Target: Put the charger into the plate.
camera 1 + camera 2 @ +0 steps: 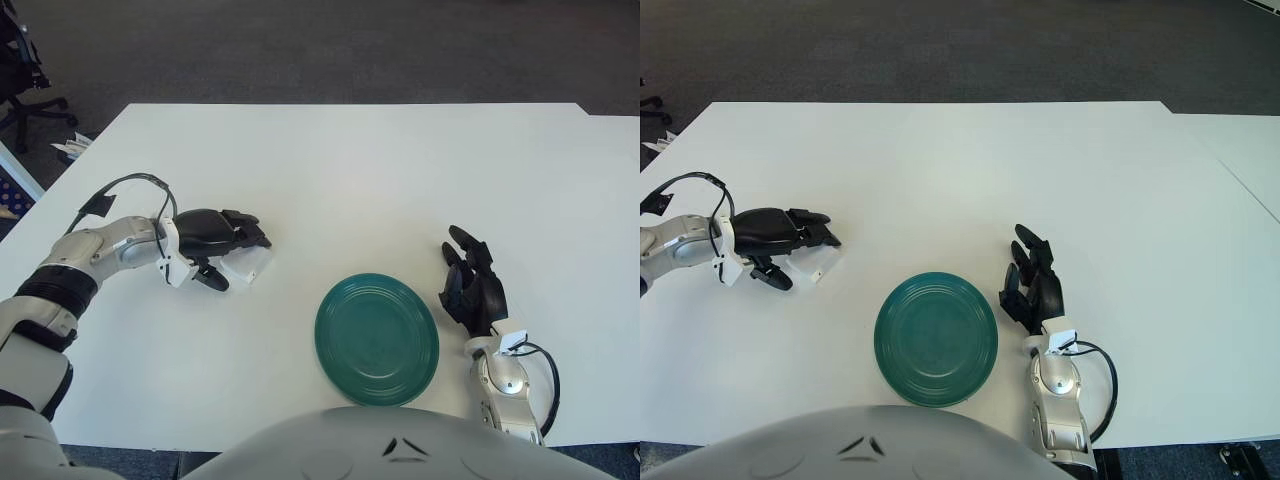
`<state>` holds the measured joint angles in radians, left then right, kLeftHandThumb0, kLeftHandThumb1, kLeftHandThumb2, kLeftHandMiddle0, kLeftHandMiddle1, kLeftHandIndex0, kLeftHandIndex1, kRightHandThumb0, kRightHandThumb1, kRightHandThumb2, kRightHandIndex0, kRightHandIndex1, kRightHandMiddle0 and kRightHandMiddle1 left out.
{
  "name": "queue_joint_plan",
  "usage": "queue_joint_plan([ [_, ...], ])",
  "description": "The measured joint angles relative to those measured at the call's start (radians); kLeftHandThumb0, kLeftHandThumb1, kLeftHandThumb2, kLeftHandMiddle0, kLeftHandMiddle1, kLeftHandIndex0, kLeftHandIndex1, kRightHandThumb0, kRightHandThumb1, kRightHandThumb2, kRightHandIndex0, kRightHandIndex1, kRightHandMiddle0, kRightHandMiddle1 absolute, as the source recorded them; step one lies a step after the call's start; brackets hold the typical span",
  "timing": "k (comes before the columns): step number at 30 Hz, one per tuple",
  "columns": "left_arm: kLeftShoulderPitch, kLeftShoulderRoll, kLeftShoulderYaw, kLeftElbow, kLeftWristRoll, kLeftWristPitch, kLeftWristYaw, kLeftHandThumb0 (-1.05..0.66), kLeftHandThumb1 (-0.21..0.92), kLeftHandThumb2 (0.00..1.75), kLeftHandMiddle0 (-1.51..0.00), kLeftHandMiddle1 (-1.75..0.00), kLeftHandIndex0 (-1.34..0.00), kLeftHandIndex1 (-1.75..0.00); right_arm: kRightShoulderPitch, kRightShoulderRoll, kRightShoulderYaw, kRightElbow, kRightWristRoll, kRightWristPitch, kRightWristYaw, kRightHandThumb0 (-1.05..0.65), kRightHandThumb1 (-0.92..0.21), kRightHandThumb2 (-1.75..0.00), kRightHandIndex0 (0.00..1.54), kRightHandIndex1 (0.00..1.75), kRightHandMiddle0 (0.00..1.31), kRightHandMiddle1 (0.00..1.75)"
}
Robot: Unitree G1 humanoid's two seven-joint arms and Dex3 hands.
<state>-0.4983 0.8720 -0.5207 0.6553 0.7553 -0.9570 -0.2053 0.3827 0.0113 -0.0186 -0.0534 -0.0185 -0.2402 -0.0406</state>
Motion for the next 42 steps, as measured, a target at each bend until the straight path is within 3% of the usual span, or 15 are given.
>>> queue_joint_plan([
  [13, -0.035, -0.019, -0.031, 0.068, 0.155, 0.011, 0.205, -1.05, 0.92, 0.74, -0.23, 0.00, 0.00, -0.78, 0.002, 0.001, -0.002, 0.000, 0.008, 0.000, 0.006, -0.73, -0.92, -0.81, 0.29, 0.00, 0.00, 0.65],
  [23, -0.159, -0.063, -0.163, 0.171, 0.386, 0.080, 0.485, -1.05, 0.92, 0.80, -0.27, -0.02, -0.04, -0.81, 0.003, 0.000, -0.010, 0.000, 0.024, -0.003, 0.021, -0.73, -0.92, -0.81, 0.29, 0.00, 0.00, 0.64],
  [28, -0.205, -0.110, -0.217, 0.254, 0.414, 0.102, 0.571, -1.05, 0.92, 0.73, -0.42, -0.10, -0.15, -1.01, 0.011, -0.002, -0.015, 0.000, 0.034, -0.015, 0.033, -0.73, -0.92, -0.81, 0.29, 0.00, 0.00, 0.62],
  [30, -0.218, -0.124, -0.233, 0.279, 0.415, 0.105, 0.596, -1.00, 0.92, 0.64, -0.24, -0.99, -0.19, -1.29, 0.017, -0.002, -0.016, 0.001, 0.035, -0.023, 0.036, -0.74, -0.92, -0.82, 0.30, 0.01, 0.00, 0.62],
  [33, -0.232, -0.140, -0.256, 0.311, 0.416, 0.104, 0.643, -0.84, 0.92, 0.43, -0.19, -1.50, -0.24, -1.52, 0.025, -0.002, -0.018, 0.001, 0.035, -0.033, 0.038, -0.74, -0.92, -0.82, 0.31, 0.01, 0.00, 0.62],
  [36, -0.241, -0.161, -0.282, 0.343, 0.426, 0.122, 0.714, -0.55, 0.73, 0.65, -0.20, -1.67, -0.43, -1.54, 0.028, -0.002, -0.020, 0.001, 0.037, -0.038, 0.040, -0.74, -0.92, -0.82, 0.32, 0.01, 0.00, 0.63],
  [37, -0.243, -0.170, -0.292, 0.356, 0.433, 0.138, 0.745, -0.52, 0.69, 0.69, -0.21, -1.68, -0.46, -1.54, 0.029, -0.001, -0.021, 0.001, 0.038, -0.039, 0.041, -0.74, -0.92, -0.82, 0.32, 0.01, 0.00, 0.63],
  [40, -0.255, -0.211, -0.340, 0.412, 0.473, 0.222, 0.880, -0.47, 0.47, 1.03, -0.42, -1.73, -0.57, -1.62, 0.031, -0.001, -0.025, 0.001, 0.044, -0.042, 0.046, -0.76, -0.92, -0.82, 0.33, 0.02, 0.00, 0.64],
  [42, -0.266, -0.242, -0.381, 0.455, 0.504, 0.295, 0.978, -0.47, 0.40, 1.15, -0.50, -1.74, -0.59, -1.67, 0.032, -0.001, -0.028, 0.002, 0.048, -0.044, 0.051, -0.76, -0.92, -0.82, 0.33, 0.02, 0.00, 0.64],
])
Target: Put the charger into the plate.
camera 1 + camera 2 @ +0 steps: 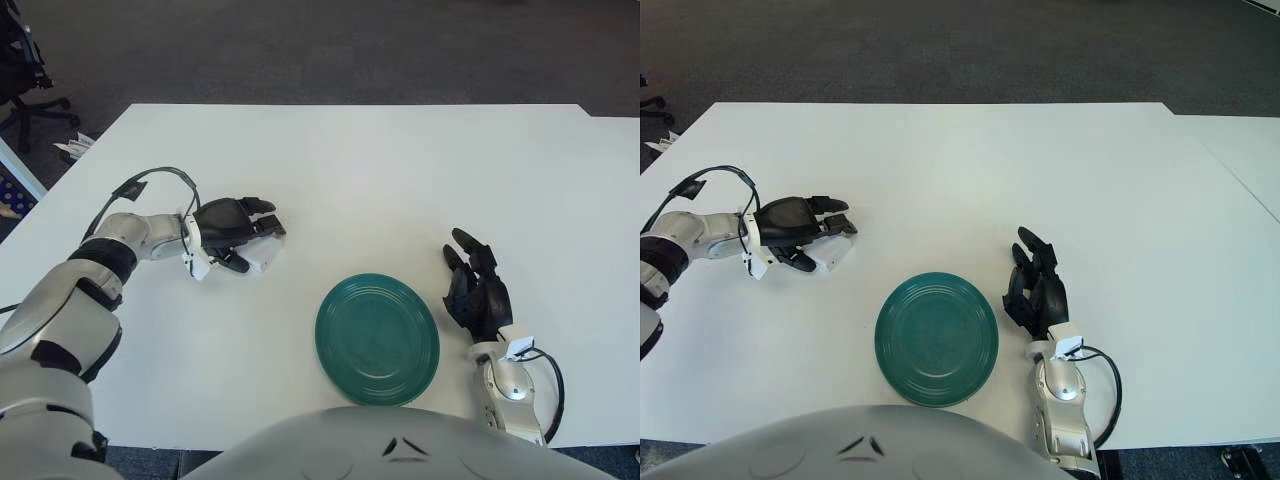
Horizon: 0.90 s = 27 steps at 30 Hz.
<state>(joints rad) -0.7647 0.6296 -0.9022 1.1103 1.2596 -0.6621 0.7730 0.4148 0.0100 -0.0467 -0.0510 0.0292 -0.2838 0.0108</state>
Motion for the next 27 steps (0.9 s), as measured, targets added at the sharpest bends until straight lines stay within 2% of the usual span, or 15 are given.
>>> queue_joint_plan([
  [1, -0.005, -0.012, -0.014, 0.014, 0.010, 0.024, 0.031, -0.47, 0.37, 1.20, -0.53, -1.74, -0.59, -1.70, 0.000, 0.000, -0.001, 0.000, 0.003, -0.001, 0.002, -0.76, -0.92, -0.82, 0.33, 0.02, 0.00, 0.64],
  [4, -0.017, -0.043, -0.050, 0.052, 0.015, 0.073, 0.090, -0.15, 0.23, 1.38, -0.55, -1.74, -0.66, -1.68, 0.002, 0.000, -0.006, 0.000, 0.019, -0.002, 0.010, -0.77, -0.92, -0.82, 0.34, 0.02, 0.00, 0.65],
  [7, -0.026, -0.063, -0.069, 0.073, 0.010, 0.093, 0.107, -0.05, 0.17, 1.47, -0.58, -1.75, -0.67, -1.70, 0.003, 0.000, -0.013, 0.000, 0.030, -0.003, 0.014, -0.77, -0.92, -0.81, 0.35, 0.02, 0.00, 0.65],
  [14, -0.044, -0.077, -0.081, 0.075, -0.029, 0.070, 0.048, 0.00, 0.11, 1.55, -0.67, -1.74, -0.64, -1.74, 0.006, -0.001, -0.027, 0.003, 0.041, -0.011, 0.028, -0.76, -0.92, -0.81, 0.37, 0.02, 0.00, 0.66],
  [21, -0.050, -0.075, -0.048, 0.061, -0.127, 0.015, -0.095, 0.00, 0.07, 1.58, -0.75, -1.70, -0.63, -1.75, 0.004, -0.001, -0.037, 0.010, 0.051, -0.025, 0.039, -0.78, -0.92, -0.80, 0.39, 0.03, 0.00, 0.69],
  [27, -0.050, -0.075, -0.013, 0.044, -0.206, 0.000, -0.226, 0.00, 0.06, 1.59, -0.77, -1.68, -0.63, -1.75, 0.000, -0.001, -0.042, 0.018, 0.063, -0.033, 0.046, -0.78, -0.92, -0.80, 0.40, 0.03, 0.00, 0.71],
])
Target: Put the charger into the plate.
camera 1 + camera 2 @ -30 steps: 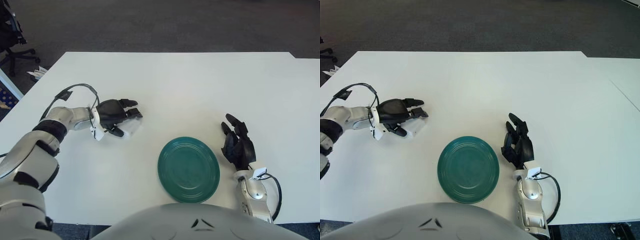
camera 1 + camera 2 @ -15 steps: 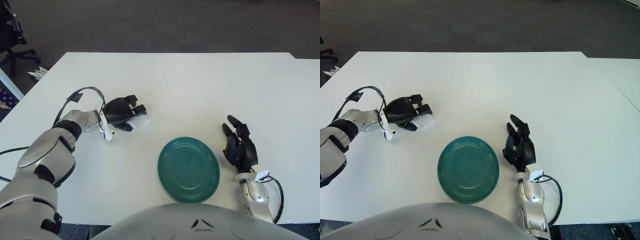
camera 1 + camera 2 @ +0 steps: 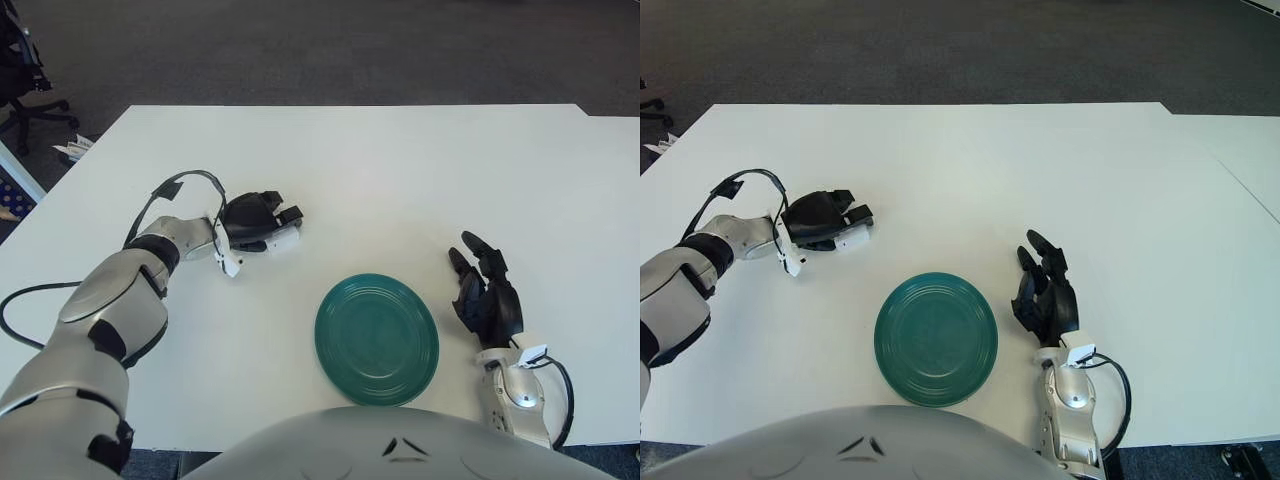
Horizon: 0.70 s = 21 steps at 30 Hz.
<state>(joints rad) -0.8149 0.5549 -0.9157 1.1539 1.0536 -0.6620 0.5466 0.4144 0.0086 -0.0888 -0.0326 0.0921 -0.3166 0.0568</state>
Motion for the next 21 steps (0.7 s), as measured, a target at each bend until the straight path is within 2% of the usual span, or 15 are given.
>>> queue_joint_plan([
  [13, 0.010, 0.015, 0.066, -0.065, -0.116, -0.007, -0.248, 0.00, 0.07, 1.58, -0.78, -1.67, -0.62, -1.75, -0.015, -0.001, -0.010, 0.031, 0.009, -0.026, 0.009, -0.77, -0.92, -0.79, 0.42, 0.03, 0.00, 0.70],
  [21, 0.065, 0.074, 0.170, -0.246, -0.231, -0.008, -0.482, 0.00, 0.03, 1.63, -0.79, -1.69, -0.65, -1.75, -0.023, -0.005, -0.017, 0.041, 0.013, -0.033, 0.013, -0.77, -0.92, -0.79, 0.43, 0.03, 0.00, 0.68],
])
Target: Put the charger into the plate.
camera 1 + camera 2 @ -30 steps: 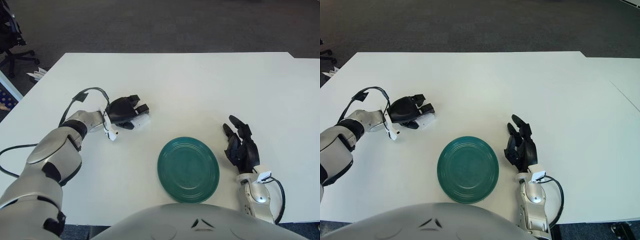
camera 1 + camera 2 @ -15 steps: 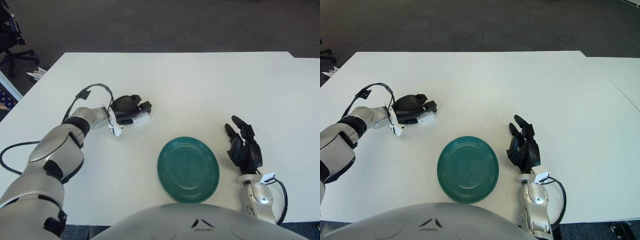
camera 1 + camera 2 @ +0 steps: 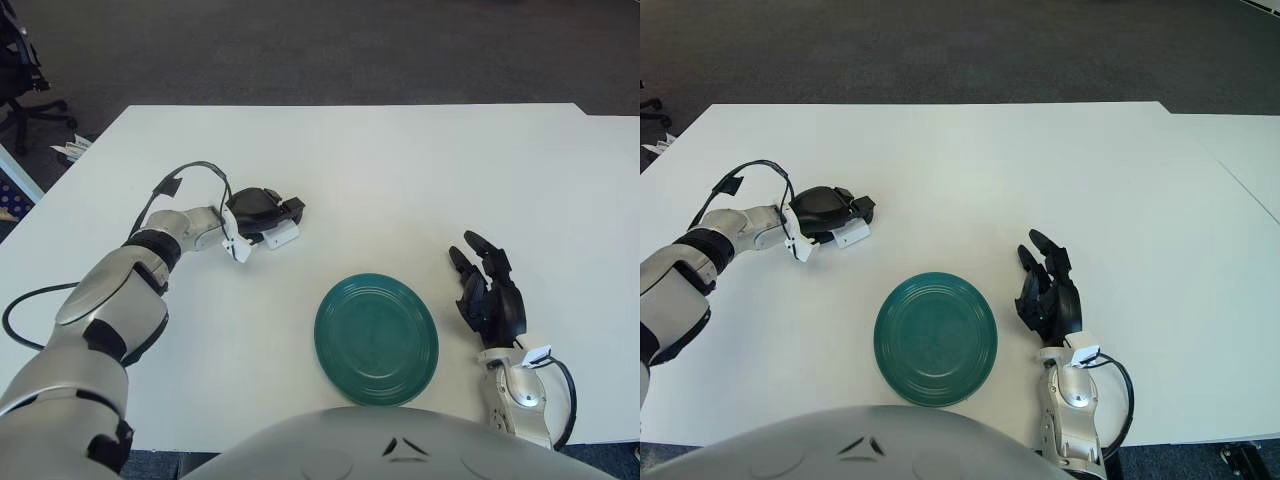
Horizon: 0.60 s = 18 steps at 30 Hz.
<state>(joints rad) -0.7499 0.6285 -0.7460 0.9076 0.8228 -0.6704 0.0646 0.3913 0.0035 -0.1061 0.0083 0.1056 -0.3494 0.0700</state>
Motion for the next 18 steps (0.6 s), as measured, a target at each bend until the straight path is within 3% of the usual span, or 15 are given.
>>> queue_joint_plan([
  [9, 0.097, 0.057, 0.177, -0.305, -0.108, 0.036, -0.096, 0.00, 0.02, 1.65, -0.81, -1.72, -0.64, -1.75, -0.016, -0.006, -0.007, 0.021, 0.000, -0.010, 0.003, -0.78, -0.92, -0.80, 0.41, 0.01, 0.00, 0.68],
  [18, 0.148, 0.047, 0.288, -0.423, -0.123, 0.059, -0.071, 0.00, 0.06, 1.62, -0.77, -1.74, -0.60, -1.75, -0.021, -0.008, -0.004, 0.030, -0.006, -0.019, 0.002, -0.79, -0.92, -0.80, 0.41, 0.01, 0.00, 0.68],
])
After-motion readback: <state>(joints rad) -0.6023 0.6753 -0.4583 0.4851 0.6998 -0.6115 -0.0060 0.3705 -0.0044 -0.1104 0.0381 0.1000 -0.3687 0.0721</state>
